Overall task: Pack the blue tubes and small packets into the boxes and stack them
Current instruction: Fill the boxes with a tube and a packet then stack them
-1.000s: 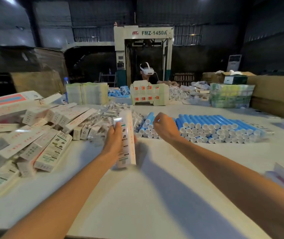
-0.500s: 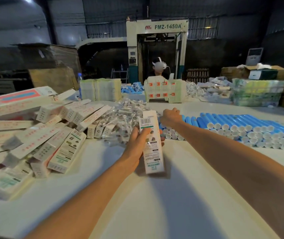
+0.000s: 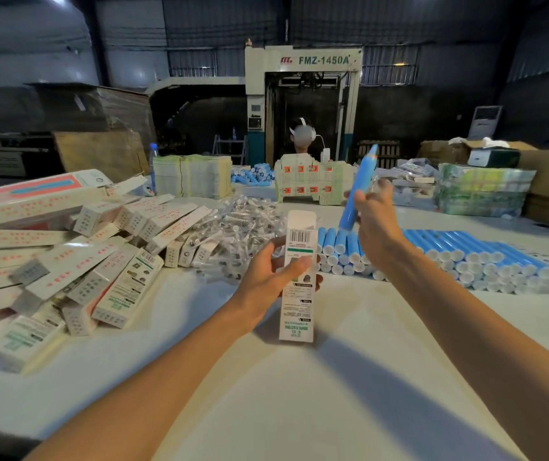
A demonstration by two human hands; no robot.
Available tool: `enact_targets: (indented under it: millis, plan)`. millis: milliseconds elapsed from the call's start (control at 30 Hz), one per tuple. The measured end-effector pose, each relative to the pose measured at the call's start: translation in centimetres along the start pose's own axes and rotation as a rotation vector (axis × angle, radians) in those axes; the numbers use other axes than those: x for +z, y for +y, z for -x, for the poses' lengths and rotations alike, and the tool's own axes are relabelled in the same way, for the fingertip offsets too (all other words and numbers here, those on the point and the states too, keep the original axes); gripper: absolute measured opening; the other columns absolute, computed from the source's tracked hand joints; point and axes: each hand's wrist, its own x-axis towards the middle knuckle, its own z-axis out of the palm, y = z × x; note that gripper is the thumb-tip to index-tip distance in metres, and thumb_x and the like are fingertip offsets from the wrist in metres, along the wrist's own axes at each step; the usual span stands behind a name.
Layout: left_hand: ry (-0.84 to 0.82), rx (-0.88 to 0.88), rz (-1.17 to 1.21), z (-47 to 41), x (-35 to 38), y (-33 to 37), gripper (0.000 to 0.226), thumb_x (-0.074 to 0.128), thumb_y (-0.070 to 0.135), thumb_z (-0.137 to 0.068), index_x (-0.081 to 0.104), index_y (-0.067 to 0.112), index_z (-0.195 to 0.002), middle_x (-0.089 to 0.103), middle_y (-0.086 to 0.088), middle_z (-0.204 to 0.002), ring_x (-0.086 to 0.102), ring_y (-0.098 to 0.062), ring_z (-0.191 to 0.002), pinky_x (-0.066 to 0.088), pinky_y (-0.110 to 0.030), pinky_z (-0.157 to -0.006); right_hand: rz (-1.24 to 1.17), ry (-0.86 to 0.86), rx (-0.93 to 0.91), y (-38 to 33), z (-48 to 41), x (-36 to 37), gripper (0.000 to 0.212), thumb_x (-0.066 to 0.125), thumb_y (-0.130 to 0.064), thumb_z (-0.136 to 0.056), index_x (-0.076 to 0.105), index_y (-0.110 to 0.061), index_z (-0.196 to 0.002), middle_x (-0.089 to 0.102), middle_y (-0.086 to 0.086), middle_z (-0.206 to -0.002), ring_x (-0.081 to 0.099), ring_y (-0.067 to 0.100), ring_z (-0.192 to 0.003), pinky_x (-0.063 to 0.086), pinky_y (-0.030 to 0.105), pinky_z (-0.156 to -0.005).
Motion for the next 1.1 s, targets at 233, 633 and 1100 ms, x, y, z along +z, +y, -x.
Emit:
enact_targets:
  millis: [233, 633, 1100]
  plan:
    - [-0.016, 0.032, -0.043, 0.7, 0.1, 0.1, 0.061, 0.084, 0.030, -0.093, 0.050, 0.019, -0.143, 0.075, -0.016, -0.125, 0.076, -0.047, -0.101, 0.060, -0.062, -0.095, -0.026, -0.196, -0.261, -3.7, 2.3, -0.4, 0.108, 0.069, -0.002, -0.096, -0.009, -0.036, -0.162, 0.049, 0.004, -0.135, 0.070, 0.021, -0.114, 0.062, 0.036, -0.090]
    - [-0.021, 0.081, -0.117, 1.0, 0.8, -0.1, 0.048, 0.074, 0.034, -0.101, 0.051, 0.021, -0.141, 0.077, -0.012, -0.122, 0.078, -0.041, -0.100, 0.063, -0.053, -0.091, 0.663, -0.584, -0.222, -3.3, 0.9, 1.0, 0.087, 0.081, -0.010, -0.085, 0.027, -0.039, -0.146, 0.064, 0.022, -0.114, 0.069, 0.024, -0.098, 0.059, 0.018, -0.062]
    - [0.433, 0.146, -0.046, -0.1, -4.1, -1.1, 0.020, 0.054, 0.025, -0.111, 0.059, 0.030, -0.130, 0.081, -0.009, -0.105, 0.077, -0.028, -0.079, 0.063, -0.036, -0.066, 0.625, -0.431, -0.520, 6.1, 4.0, 3.9, 0.037, 0.053, -0.010, -0.106, 0.056, -0.015, -0.143, 0.044, 0.000, -0.145, 0.044, 0.013, -0.133, 0.039, 0.020, -0.109]
